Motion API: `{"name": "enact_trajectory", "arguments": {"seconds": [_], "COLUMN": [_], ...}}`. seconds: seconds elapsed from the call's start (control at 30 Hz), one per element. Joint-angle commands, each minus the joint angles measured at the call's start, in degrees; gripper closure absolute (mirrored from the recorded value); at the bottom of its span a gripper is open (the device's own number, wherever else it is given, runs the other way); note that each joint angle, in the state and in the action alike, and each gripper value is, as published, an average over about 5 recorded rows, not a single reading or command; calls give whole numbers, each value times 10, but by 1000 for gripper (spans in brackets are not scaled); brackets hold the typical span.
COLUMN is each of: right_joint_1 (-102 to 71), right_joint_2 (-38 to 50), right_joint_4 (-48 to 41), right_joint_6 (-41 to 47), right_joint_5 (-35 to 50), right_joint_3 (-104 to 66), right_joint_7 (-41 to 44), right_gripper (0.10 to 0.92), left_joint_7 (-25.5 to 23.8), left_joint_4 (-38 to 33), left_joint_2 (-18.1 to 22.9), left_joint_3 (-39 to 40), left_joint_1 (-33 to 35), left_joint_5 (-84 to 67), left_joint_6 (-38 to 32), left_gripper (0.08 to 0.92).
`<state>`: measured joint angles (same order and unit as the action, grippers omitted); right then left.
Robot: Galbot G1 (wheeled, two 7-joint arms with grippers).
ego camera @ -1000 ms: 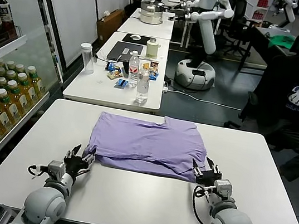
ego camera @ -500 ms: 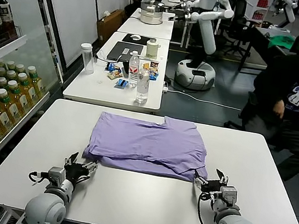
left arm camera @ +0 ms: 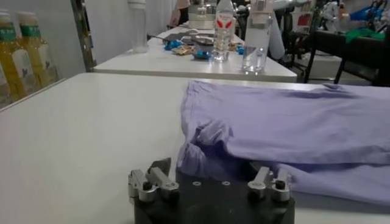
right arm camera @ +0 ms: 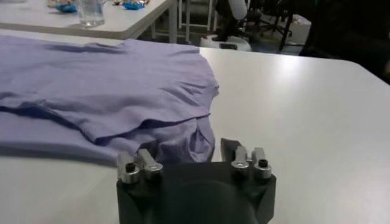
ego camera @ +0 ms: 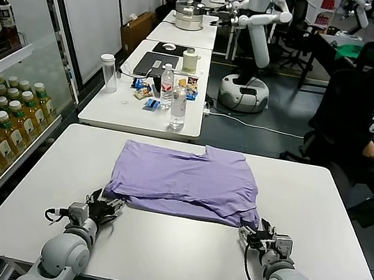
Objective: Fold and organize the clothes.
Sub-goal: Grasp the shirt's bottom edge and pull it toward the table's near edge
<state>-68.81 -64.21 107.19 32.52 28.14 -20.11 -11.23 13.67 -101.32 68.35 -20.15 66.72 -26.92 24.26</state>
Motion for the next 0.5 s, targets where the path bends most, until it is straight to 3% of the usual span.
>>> {"name": "enact_trajectory", "arguments": {"seconds": [0.03, 0.33, 0.5], "right_joint_1": [2, -7, -22], "right_joint_2": [-1, 5, 9], "right_joint_4": [-12, -4, 14], "right_joint_6": [2, -2, -5], "right_joint_5": [14, 13, 8], "right_joint_3": [4, 0, -7], "right_joint_7": [0, 1, 2], "right_gripper": [542, 809, 887], "left_joint_7": [-1, -5, -10], "left_joint_4": [2, -18, -28], "left_joint_2": [2, 5, 5], "left_joint_3": [3, -4, -8], "left_joint_1": [0, 26, 39], "left_joint_5": [-2, -2, -11], "left_joint_6": [-2, -8, -13], "left_gripper": [386, 629, 761]}}
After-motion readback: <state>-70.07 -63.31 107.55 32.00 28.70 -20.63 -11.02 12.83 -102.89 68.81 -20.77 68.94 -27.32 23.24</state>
